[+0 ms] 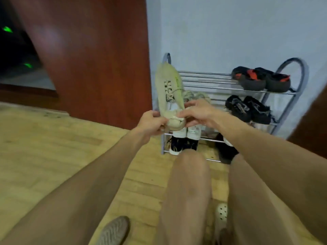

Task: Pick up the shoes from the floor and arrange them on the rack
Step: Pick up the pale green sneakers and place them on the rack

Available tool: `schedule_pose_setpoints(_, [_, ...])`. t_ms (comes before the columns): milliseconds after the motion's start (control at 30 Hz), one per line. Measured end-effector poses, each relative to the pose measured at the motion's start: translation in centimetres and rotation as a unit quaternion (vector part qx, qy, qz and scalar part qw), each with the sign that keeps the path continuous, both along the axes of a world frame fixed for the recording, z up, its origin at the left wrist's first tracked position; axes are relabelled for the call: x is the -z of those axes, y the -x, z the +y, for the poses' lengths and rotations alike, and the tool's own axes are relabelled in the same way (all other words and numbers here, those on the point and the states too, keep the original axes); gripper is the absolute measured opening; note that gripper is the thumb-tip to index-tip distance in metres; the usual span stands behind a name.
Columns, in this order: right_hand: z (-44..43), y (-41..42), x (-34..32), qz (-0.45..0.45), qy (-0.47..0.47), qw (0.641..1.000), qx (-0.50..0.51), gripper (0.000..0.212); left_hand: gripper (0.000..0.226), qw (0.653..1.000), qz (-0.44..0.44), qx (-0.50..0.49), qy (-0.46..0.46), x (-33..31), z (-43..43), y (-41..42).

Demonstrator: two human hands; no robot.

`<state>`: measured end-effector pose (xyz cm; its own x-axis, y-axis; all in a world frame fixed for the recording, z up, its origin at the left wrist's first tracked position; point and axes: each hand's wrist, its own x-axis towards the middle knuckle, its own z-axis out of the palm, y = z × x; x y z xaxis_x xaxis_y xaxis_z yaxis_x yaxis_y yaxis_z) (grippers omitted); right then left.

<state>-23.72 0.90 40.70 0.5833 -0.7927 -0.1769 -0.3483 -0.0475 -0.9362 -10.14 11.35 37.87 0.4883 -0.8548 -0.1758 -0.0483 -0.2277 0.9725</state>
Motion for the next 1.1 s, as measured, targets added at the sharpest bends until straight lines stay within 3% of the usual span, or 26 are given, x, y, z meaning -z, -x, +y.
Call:
schedule_pose_setpoints(233, [7.3,-12.0,8.7,0.074,-0.056,0.993,-0.067,0.037,0.041,0.989,0.050,-0.137,-0.028,9.5,9.7,-9.0])
schedule_pose_setpoints(400, [11.4,-15.2,16.6,0.139,-0.100,0.982,-0.080,0.032,0.048,0.988,0.062,-0.098,-0.103,17.4,16.0,-12.1])
schedule_pose_setpoints(500, [12.5,-15.0,20.6,0.164,-0.135,0.974,-0.079,0.036,0.057,0.977,0.067,-0.066,-0.192,22.3,19.1,-12.4])
schedule_pose_setpoints(633, [13.4,-14.0,24.1,0.187,-0.177,0.963,-0.076,0.026,0.067,0.925,0.019,0.022,-0.379,29.1,22.2,-12.0])
schedule_pose_setpoints(733, [12.9,-13.7,25.6,0.208,-0.186,0.957,-0.082,0.027,0.063,0.882,-0.062,0.075,-0.460,32.5,23.6,-11.8])
schedule_pose_setpoints(833, [11.6,-13.2,26.4,0.218,-0.189,0.954,-0.078,0.038,0.055,0.855,-0.145,0.090,-0.489,34.8,24.1,-11.9])
schedule_pose_setpoints(1100, [9.9,-11.8,27.2,0.206,-0.216,0.954,-0.038,0.042,0.070,0.809,-0.199,0.110,-0.542,38.5,23.7,-11.1])
